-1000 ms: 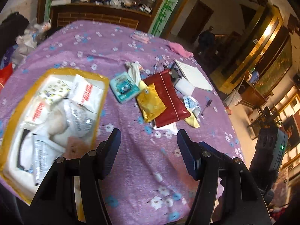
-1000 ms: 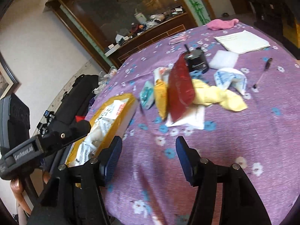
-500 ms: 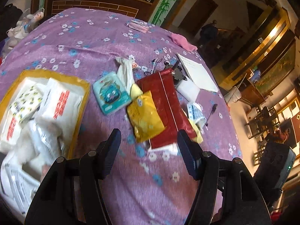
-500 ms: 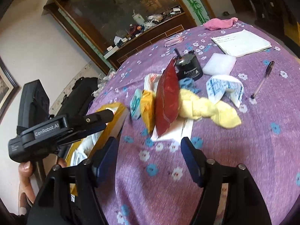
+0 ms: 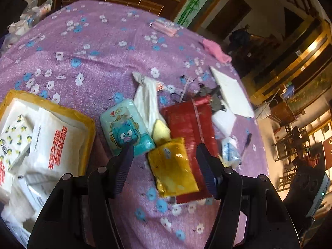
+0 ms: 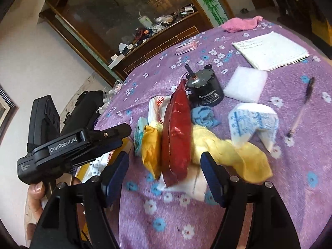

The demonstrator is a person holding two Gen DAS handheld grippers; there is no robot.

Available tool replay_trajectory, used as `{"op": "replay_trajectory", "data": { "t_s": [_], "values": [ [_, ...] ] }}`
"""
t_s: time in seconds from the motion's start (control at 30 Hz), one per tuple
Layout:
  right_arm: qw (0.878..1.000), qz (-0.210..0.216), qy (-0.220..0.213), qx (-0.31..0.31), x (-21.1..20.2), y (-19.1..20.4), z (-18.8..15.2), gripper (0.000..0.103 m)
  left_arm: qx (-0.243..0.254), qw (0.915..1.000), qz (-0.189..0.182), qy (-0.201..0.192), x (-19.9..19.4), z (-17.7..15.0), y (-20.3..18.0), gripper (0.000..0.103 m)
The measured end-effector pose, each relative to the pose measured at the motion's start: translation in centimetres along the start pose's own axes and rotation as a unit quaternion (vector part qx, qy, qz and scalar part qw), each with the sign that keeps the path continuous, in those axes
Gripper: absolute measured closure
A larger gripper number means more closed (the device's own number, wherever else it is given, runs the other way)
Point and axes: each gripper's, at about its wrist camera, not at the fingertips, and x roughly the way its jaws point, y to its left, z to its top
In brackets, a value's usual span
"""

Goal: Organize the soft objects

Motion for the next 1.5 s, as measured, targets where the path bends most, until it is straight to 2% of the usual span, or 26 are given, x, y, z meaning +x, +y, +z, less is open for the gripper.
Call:
{"op": "replay_trajectory", "data": {
  "t_s": [0.17, 0.23, 0.3, 0.33, 0.47, 0.5, 0.53, 0.63, 0.7, 0.77, 0.8, 0.87, 0.97, 1.07, 1.1, 1.13, 1.2, 1.3, 1.37, 1.4, 1.47, 1.5],
  "values": [
    [1.0, -0.017, 0.009, -0.004, 1.6, 0.2, -0.4, 0.032, -0.003, 1.0, 0.005, 0.006, 1.6, 0.4, 0.6, 0.041],
    [0.999, -0.033, 0.008, -0.007, 1.9, 0.2, -0.7, 0.043, -0.006, 1.0, 0.003, 0.007, 2.0, 0.4, 1.0, 0.041],
    [0.999, -0.031, 0.007, -0.011, 1.8, 0.3, -0.9, 0.045, -0.01, 0.9999, -0.001, 0.004, 1.9, 0.4, 1.1, 0.041],
    [1.0, -0.028, 0.007, -0.011, 1.8, 0.4, -1.0, 0.051, -0.011, 0.9999, -0.003, 0.002, 1.8, 0.3, 1.1, 0.041],
    [0.999, -0.043, -0.002, -0.012, 1.6, 0.5, -1.3, 0.06, -0.006, 1.0, -0.004, -0.003, 1.3, 0.3, 1.0, 0.041],
    [0.999, -0.054, -0.003, -0.006, 1.5, 0.3, -1.3, 0.069, -0.006, 1.0, -0.004, -0.002, 1.3, 0.4, 0.9, 0.041],
    [0.999, -0.051, -0.004, 0.002, 1.4, 0.1, -1.3, 0.073, -0.005, 1.0, -0.006, 0.0, 1.3, 0.4, 0.8, 0.041],
    [0.999, 0.002, 0.003, 0.036, 1.1, -0.9, -1.3, 0.07, 0.003, 0.9999, -0.012, -0.011, 0.5, 0.5, 0.4, 0.041],
    [0.999, 0.016, 0.002, 0.048, 0.5, -1.3, -1.4, 0.07, 0.005, 0.9998, -0.011, -0.019, 0.1, 0.8, 0.2, 0.041],
    [0.998, 0.029, -0.003, 0.054, -0.1, -1.4, -1.3, 0.056, 0.004, 0.9998, -0.011, -0.019, 0.1, 1.3, 0.1, 0.041],
    [0.998, 0.028, -0.01, 0.055, -0.4, -1.4, -1.1, 0.044, 0.007, 0.9998, -0.01, -0.015, 0.3, 1.6, -0.1, 0.041],
    [0.999, 0.017, -0.011, 0.045, -0.4, -1.1, -0.6, 0.042, 0.013, 0.9999, -0.002, -0.007, 0.7, 1.7, -0.5, 0.041],
    [0.999, -0.007, -0.009, 0.044, 0.2, -0.9, 0.1, 0.043, 0.036, 0.9993, -0.009, 0.008, 1.0, 0.6, -1.5, 0.041],
    [0.999, -0.011, 0.007, 0.05, 1.3, -1.3, 0.6, 0.056, 0.058, 0.9975, 0.0, 0.04, 1.9, -1.8, -2.2, 0.041],
    [0.999, -0.023, 0.006, 0.043, 1.4, -1.1, 0.6, 0.067, 0.054, 0.9973, 0.006, 0.048, 2.4, -2.3, -2.0, 0.043],
    [0.999, -0.029, 0.006, 0.039, 1.5, -1.0, 0.6, 0.078, 0.047, 0.9968, 0.004, 0.064, 3.4, -2.8, -1.8, 0.043],
    [0.998, -0.042, 0.006, 0.041, 1.6, -1.1, 0.3, 0.086, 0.023, 0.997, -0.021, 0.071, 4.6, -3.1, -1.2, 0.04],
    [0.998, -0.042, -0.002, 0.054, 1.2, -1.5, -0.2, 0.09, 0.015, 0.9975, -0.029, 0.063, 4.4, -3.2, -1.1, 0.04],
    [0.998, -0.041, -0.007, 0.05, 0.6, -1.2, -0.5, 0.091, 0.03, 0.9979, -0.023, 0.053, 4.1, -3.7, -1.6, 0.042],
    [0.998, -0.048, -0.011, 0.045, 0.4, -1.0, -0.8, 0.092, 0.038, 0.9978, -0.026, 0.047, 3.9, -3.9, -1.7, 0.044],
    [0.997, -0.049, -0.016, 0.054, 0.1, -1.0, -1.2, 0.092, 0.012, 0.9975, -0.042, 0.055, 3.8, -4.2, -1.0, 0.051],
    [0.997, -0.044, -0.019, 0.063, -0.4, -1.0, -1.6, 0.092, 0.004, 0.9973, -0.043, 0.059, 3.4, -4.4, -0.9, 0.058]
  ]
}}
